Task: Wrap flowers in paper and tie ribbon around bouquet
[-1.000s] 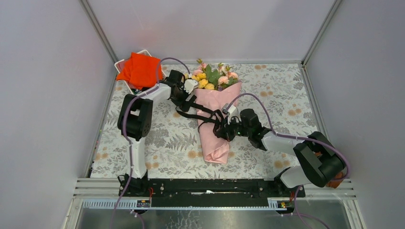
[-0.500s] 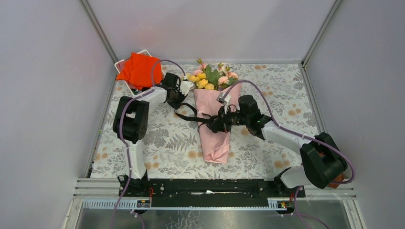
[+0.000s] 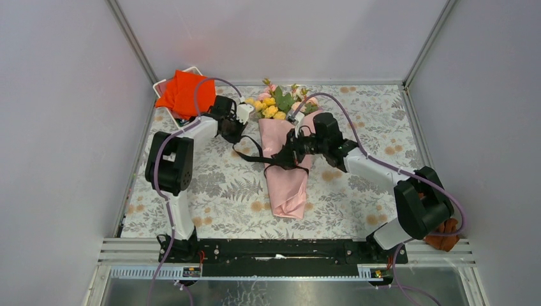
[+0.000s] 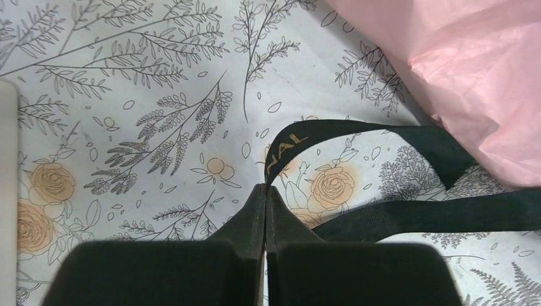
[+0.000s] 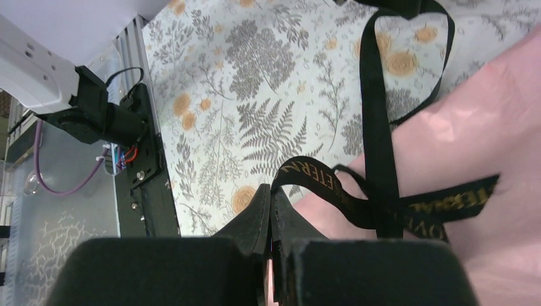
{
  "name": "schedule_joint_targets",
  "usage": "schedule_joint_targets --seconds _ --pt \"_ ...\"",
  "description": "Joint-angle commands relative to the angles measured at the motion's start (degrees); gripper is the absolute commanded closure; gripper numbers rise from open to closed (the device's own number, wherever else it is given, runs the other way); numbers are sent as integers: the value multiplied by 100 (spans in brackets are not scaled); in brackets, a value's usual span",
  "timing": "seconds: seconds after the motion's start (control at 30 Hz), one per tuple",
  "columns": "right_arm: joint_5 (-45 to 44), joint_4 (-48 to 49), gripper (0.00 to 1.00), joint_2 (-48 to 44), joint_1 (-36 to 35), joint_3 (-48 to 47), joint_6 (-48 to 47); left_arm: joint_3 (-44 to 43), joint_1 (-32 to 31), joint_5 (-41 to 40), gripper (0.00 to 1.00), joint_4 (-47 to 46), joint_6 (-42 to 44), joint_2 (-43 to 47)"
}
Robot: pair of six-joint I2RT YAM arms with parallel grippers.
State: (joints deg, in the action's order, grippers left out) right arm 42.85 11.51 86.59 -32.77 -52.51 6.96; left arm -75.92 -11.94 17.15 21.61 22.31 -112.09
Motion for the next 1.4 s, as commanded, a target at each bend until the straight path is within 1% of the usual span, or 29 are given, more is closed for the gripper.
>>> schedule_joint_targets --seconds 0.0,0.1,0.2,0.3,0.4,0.5,0.63,0.73,0.83,1.1,1.17,1.2,1.23,1.33,1.37 --pt "157 151 100 169 -152 -576 219 -12 -1 154 100 -298 -156 306" --pt "304 461 100 81 -378 -869 637 36 -1 143 100 -340 -141 355" --pt "494 1050 100 -173 -479 -1311 1416 2 -1 85 100 -365 -139 336" --pt "-57 992 100 -408 -469 -1685 1539 -16 -1 79 100 -367 -171 289" --pt "-561 964 100 -492 -468 -1869 1595 11 -1 133 100 -372 -213 266" --pt "-949 1115 100 -498 -467 -1811 1784 114 -1 151 100 -417 -227 286" --pt "-1458 1706 100 -627 -396 -1488 2334 254 -1 138 100 -472 -197 351" --pt "-2027 1521 100 -697 -213 -1424 2361 358 -1 76 100 -506 -170 390" --pt "-2370 1250 100 -630 -109 -1381 2214 421 -1 118 100 -531 -193 448" --pt "-2533 1012 100 -397 -77 -1310 2040 507 -2 188 100 -572 -253 599" --pt "-2434 975 100 -319 220 -1274 2228 538 4 15 100 -587 -226 652" --pt "-2386 934 100 -307 556 -1131 2502 580 29 -233 100 -619 -201 701" --pt "-2429 965 100 -410 1030 -835 2759 666 94 -580 100 -667 -170 756" --pt "-3225 1171 100 -1027 2523 527 3148 1034 522 -1343 100 -854 -43 1009" --pt "-3375 1207 100 -1215 3125 947 3237 1167 677 -1530 100 -876 52 1097"
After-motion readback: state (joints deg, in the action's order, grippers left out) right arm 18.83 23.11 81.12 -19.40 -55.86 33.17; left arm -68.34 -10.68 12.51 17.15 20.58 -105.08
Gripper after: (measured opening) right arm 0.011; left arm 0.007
